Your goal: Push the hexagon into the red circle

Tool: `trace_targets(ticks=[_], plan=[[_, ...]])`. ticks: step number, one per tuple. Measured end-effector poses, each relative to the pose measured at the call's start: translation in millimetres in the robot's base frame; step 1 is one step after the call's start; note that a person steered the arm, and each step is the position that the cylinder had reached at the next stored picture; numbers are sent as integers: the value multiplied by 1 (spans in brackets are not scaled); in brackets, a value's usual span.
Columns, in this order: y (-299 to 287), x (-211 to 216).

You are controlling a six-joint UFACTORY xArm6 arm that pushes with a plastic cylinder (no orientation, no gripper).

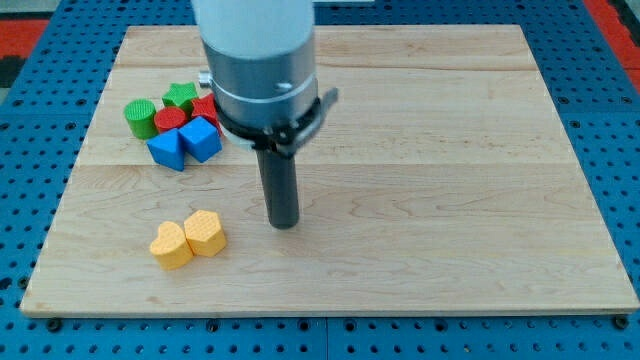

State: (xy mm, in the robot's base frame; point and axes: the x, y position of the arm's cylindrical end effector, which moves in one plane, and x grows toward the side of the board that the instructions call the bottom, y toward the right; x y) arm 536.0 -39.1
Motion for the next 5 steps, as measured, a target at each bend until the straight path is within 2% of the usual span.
trace_targets(ticks=[1, 2, 3, 5], plan=[[-36, 23], [-122, 0], [-150, -6], [-98, -17]])
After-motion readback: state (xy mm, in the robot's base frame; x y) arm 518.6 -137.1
